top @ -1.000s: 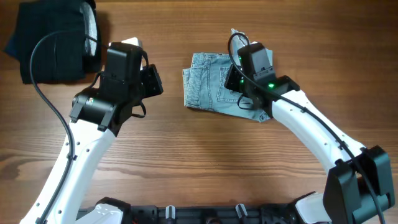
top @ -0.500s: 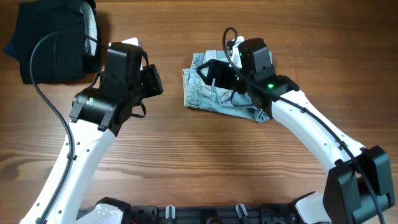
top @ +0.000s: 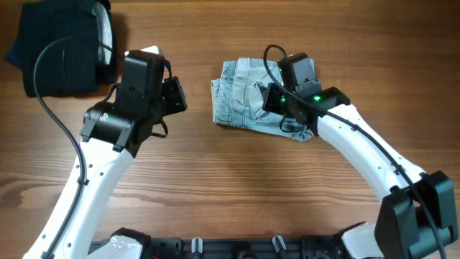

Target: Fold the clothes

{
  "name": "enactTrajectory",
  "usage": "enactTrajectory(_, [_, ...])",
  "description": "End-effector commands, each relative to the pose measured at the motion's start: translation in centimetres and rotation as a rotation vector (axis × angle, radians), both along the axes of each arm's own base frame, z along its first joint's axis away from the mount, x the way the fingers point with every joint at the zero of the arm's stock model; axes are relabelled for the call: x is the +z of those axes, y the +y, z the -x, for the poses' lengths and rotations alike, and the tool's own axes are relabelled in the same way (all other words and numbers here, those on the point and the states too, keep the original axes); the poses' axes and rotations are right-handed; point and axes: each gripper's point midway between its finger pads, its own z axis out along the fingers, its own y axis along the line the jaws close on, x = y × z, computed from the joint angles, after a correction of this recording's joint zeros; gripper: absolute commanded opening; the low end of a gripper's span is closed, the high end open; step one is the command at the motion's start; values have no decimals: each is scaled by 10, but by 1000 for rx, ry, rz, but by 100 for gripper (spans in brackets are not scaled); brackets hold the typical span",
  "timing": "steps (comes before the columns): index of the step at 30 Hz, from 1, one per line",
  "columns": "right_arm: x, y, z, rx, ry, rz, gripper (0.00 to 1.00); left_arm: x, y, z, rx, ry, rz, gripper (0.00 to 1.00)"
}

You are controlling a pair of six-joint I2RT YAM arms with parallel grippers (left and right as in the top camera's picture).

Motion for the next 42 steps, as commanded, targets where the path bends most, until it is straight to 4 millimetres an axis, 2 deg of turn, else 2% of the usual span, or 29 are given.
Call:
enactTrajectory(1, [-27,-12,-8,-55,39,81,4,2,2,2,9,-5,-3,4])
enactTrajectory(6, [-62,-11,-16,-62,76,112,4,1,2,2,9,-5,-3,4])
enactTrajectory(8, [-71,4,-18,-21,95,46,4,1,2,2,9,-5,-3,4])
enactTrajectory(10, [-69,32,-19,57,97,-86,4,2,2,2,9,-5,-3,4])
enactTrajectory(14, [-52,64,-21,154,72,-243,4,2,2,2,9,-5,-3,4])
enactTrajectory(18, [-44,84,-11,232,90,-330,4,2,2,2,9,-5,-3,4])
enactTrajectory(22, [-42,90,-6,317,66,-323,5,1,2,3,9,-4,-3,4])
enactTrajectory(25, [-30,90,-9,342,33,-330,4,1,2,3,9,-4,-3,4])
enactTrajectory(28, [3,85,-14,340,-40,-341,4,1,2,3,9,-4,-3,5])
enactTrajectory(30, [26,72,-18,299,-102,-301,4,1,2,3,9,-4,-4,4])
enactTrajectory(32, [43,49,-21,216,-159,-205,5,1,2,3,9,-4,-4,4])
enactTrajectory(34, [49,27,-21,140,-179,-113,4,1,2,3,9,-4,-4,5])
enactTrajectory(37, [33,5,-16,73,-127,-4,4,1,2,3,9,-4,-3,5])
enactTrajectory(42, [-12,2,-10,75,-2,45,4,1,2,3,9,-4,-3,4])
